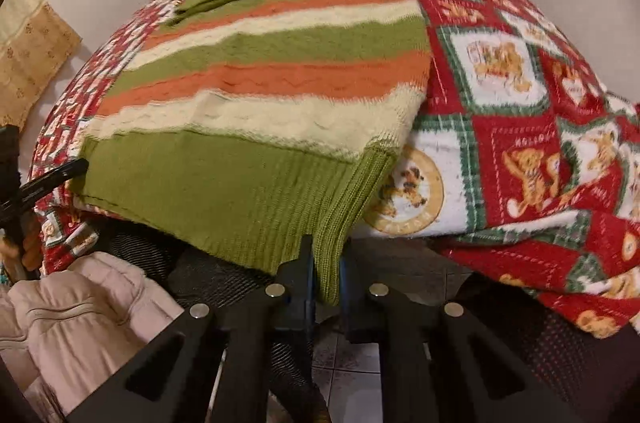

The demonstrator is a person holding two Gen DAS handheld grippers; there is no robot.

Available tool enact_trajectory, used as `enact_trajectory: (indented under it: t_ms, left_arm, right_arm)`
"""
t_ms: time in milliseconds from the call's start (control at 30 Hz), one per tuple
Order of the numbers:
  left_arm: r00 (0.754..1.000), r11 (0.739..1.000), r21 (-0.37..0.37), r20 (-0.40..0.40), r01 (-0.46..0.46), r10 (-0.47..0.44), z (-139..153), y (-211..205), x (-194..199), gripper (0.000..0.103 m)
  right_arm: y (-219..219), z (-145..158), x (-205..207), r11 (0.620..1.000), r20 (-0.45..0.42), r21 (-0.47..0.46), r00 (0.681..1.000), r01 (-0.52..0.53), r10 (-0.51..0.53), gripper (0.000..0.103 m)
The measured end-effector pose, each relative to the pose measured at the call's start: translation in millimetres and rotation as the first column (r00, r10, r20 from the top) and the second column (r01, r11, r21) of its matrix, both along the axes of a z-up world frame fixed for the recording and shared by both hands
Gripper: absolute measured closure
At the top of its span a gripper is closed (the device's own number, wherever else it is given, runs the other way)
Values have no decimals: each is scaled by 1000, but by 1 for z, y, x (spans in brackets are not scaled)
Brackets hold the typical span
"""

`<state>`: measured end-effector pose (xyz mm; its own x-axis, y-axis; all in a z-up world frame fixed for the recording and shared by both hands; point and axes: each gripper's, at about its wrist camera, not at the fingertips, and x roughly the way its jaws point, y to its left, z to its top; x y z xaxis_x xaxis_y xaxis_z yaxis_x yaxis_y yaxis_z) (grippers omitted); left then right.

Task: Fold small clothes
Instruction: 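Grasp the ribbed hem with the right gripper while the left gripper grasps it too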

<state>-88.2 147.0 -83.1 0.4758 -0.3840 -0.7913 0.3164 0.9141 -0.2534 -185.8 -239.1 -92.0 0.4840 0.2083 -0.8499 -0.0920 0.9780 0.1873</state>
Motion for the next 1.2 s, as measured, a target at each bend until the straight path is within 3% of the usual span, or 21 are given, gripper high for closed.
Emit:
enact_trajectory:
  t_ms: [133, 300, 400, 500, 600, 700, 800, 1000, 1067, 1200]
  left_arm:
    - [1000, 999, -40, 4, 25, -25, 10, -3, 9, 95]
    - [997, 996, -75, 52, 55, -52, 35, -10, 35, 97]
    - [995, 996, -76, 92, 53, -46, 51, -14, 59, 97]
    - [990, 999, -27, 138, 28, -24, 65, -17, 83, 97]
    - [988, 998, -53, 150, 40, -32, 76, -8, 96, 97]
    - [981, 999, -13, 190, 32, -29, 82, 5, 100, 97]
    - [985, 997, -20, 158, 77, -73, 71, 20, 99, 83]
    - [977, 978, -79, 100, 194, -186, 44, 16, 89, 43]
    - [972, 974, -75, 116, 215, -206, 37, 8, 85, 25]
    - [981, 980, -70, 72, 185, -180, 17, -8, 92, 28]
  right_arm:
    - [-8, 20, 9, 987, 43, 163, 999, -9, 2, 93]
    - [-9, 42, 44, 968, 113, 251, 993, -9, -20, 93]
    - [-13, 51, 76, 963, 136, 269, 989, 17, -55, 93]
    - [-19, 53, 107, 961, 150, 268, 983, 60, -103, 93]
    - [-29, 46, 139, 958, 151, 258, 974, 123, -166, 93]
    - [-36, 34, 157, 951, 124, 258, 970, 171, -208, 93]
    - [-40, 18, 169, 946, 94, 253, 968, 202, -232, 93]
    - [-37, 16, 168, 949, 109, 241, 966, 203, -235, 93]
    - [-36, 17, 167, 950, 109, 237, 966, 203, -234, 93]
    - [-34, 15, 164, 951, 112, 231, 965, 208, -238, 93]
